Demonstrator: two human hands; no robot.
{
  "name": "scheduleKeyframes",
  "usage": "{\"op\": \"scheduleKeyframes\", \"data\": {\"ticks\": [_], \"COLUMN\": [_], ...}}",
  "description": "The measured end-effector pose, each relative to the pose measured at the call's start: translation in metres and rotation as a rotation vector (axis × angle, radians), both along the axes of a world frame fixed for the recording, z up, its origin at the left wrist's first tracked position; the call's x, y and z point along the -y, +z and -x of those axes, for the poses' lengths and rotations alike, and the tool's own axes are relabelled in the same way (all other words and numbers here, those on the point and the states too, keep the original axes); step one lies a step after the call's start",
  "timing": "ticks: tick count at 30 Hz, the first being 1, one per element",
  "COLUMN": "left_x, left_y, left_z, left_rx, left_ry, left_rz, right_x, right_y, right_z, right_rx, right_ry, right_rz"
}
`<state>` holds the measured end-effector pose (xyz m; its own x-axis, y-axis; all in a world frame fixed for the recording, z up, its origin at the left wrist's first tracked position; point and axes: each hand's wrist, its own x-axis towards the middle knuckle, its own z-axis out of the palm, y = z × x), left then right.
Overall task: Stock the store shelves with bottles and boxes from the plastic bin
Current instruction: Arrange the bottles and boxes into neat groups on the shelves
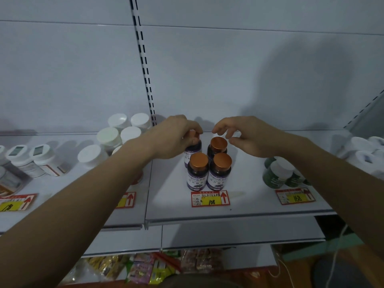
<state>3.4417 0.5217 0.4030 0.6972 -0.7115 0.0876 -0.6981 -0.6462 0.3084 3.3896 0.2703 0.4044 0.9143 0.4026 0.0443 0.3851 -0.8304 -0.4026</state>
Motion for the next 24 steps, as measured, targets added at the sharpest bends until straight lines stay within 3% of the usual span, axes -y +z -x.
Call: {"op": "scheduleKeyframes", "data": {"ticks": [9,14,17,19,24], "left_x": [0.002,-0.017,-0.028,-0.027,-0.018], "left_y": [-0.006,-0.01,-0.025,-0.041,-0.073], "left_z": [0.005,0.028,0.06,0.074,0.06], "left_rx": [-0.075,-0.112,-0.248,-0.358,-0.561], "left_ry": [-0.049,0.065,0.214,0.268,0.205], "left_rz": [0.016,0.221,0.378,0.342,0.335], "right_x": [0.003,-0.001,-0.006,-0.012,-0.024], "right_y": [-0.016,-0.013,-0.011,-0.014,-0.036], "right_z": [0.01,0.032,0.046,0.051,0.045], "right_rx": [-0.042,-0.046,-0.154,-0.265,-0.388], "right_ry": [-0.125,-0.229,-0.251,-0.228,-0.181], "right_rz": [0.037,0.096,0.079,0.029,-0.127]}}
